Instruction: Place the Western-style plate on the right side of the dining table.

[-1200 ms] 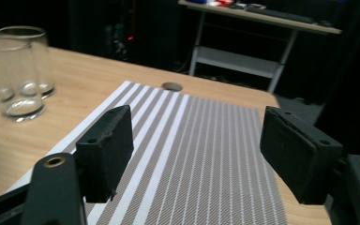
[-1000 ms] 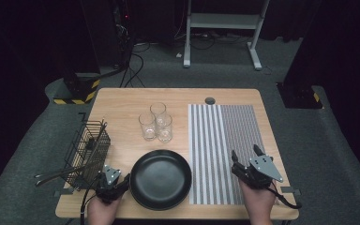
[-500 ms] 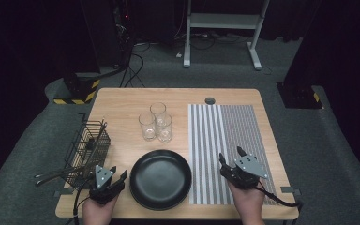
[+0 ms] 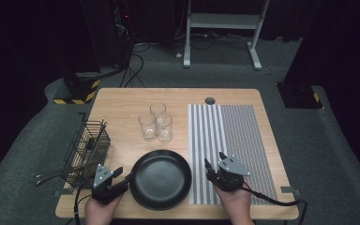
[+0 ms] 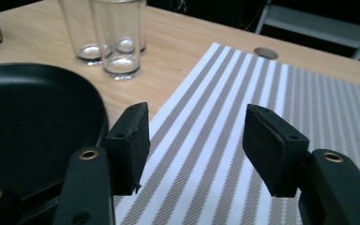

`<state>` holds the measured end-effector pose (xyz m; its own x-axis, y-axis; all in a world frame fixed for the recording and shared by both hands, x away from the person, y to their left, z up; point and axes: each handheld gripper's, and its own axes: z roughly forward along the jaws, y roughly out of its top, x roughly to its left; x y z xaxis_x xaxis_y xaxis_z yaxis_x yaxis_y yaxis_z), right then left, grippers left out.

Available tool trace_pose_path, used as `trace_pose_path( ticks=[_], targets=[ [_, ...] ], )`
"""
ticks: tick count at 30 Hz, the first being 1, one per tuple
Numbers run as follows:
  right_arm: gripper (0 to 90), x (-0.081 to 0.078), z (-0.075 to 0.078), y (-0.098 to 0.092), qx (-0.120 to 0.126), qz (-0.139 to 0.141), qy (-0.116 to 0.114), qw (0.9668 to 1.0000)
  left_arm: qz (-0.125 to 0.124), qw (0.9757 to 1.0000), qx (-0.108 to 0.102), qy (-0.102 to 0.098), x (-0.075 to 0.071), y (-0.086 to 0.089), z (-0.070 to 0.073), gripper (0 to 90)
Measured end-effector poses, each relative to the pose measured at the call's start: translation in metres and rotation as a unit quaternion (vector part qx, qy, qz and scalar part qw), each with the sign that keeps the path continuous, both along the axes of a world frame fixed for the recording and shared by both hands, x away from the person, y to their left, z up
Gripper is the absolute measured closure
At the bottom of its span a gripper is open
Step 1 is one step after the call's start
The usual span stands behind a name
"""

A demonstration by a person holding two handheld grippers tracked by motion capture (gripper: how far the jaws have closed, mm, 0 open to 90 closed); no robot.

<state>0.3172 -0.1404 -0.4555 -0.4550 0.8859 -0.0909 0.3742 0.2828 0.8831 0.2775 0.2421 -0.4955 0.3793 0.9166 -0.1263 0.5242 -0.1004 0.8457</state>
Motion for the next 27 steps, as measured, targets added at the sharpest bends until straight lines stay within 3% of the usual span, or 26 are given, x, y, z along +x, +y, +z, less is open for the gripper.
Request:
trace_pose_path(
  ticks=[16, 27],
  targets=[
    [42.2, -0.003, -0.014, 0.044, -0.011, 0.035, 0.052, 0.9980, -0.025, 0.9993, -0.015, 0.023, 0.004, -0.003, -0.007, 45.9],
    [42.9, -0.007, -0.022, 0.057, -0.009, 0.038, 0.072, 0.9966, -0.034, 0.9984, -0.029, 0.034, 0.002, -0.003, -0.009, 44.7]
  ],
)
